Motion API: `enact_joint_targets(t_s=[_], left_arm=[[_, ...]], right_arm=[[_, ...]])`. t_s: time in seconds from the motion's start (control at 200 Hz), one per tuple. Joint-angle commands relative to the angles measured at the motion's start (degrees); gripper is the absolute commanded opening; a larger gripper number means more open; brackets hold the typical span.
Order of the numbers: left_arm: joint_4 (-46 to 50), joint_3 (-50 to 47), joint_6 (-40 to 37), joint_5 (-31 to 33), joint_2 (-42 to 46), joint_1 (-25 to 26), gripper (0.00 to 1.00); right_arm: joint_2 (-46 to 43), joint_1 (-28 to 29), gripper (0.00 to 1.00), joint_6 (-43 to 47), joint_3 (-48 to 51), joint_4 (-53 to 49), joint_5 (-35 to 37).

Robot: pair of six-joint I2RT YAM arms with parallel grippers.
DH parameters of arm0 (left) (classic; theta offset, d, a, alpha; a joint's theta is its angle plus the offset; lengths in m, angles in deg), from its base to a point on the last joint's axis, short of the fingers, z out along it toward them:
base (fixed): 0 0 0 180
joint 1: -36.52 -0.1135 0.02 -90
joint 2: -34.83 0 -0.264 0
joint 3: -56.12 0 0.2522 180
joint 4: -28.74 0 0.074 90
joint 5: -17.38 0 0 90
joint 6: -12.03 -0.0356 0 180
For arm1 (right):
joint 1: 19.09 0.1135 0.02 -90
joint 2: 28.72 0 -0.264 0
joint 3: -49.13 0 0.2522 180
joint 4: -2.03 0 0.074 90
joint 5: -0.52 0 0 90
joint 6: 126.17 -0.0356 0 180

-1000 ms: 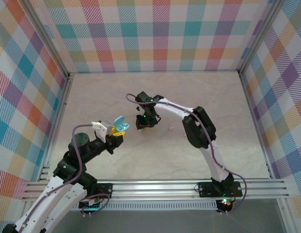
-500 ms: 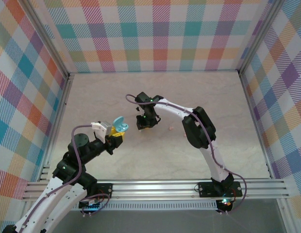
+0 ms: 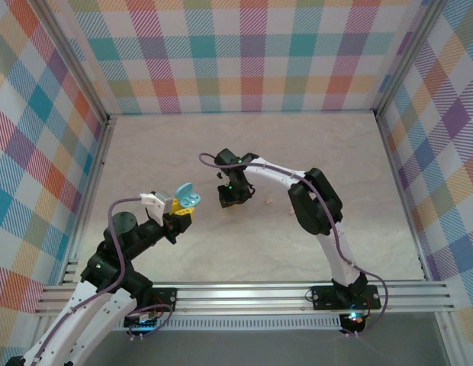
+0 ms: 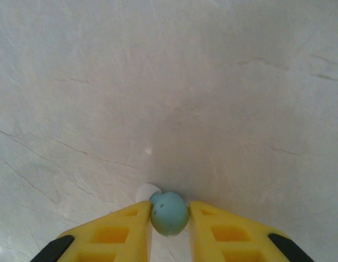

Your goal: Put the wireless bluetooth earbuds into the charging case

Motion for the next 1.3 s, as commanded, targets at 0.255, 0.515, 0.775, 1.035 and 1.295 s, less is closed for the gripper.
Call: enact_joint_targets(t_s=[0.255, 0.515, 0.775, 1.035, 1.295], left_arm=[[-1.9, 2.1, 1.4, 0.4, -0.8, 0.7, 0.24], [-1.2, 2.7, 0.8, 0.2, -1.6, 0.7, 0.24], [-2.5, 2.5, 0.4, -0.5, -3.0, 0.7, 0.24], [-4.1, 2.1, -0.2, -0.8, -5.0, 0.7, 0.24], [-2.9, 2.6, -0.8, -0.8, -5.1, 0.7, 0.24]], right_arm=[[-7.5, -1.7, 0.23, 3.4, 5.7, 0.2, 2.5], [-9.6, -4.1, 0.22, 9.1, 5.6, -3.8, -0.2], [-11.5, -4.8, 0.22, 16.8, 6.0, -10.0, -4.3], [-9.5, -6.4, 0.23, 19.8, 2.3, -14.9, -6.7], [-1.9, -6.5, 0.25, 21.5, -4.8, -20.4, -9.6]])
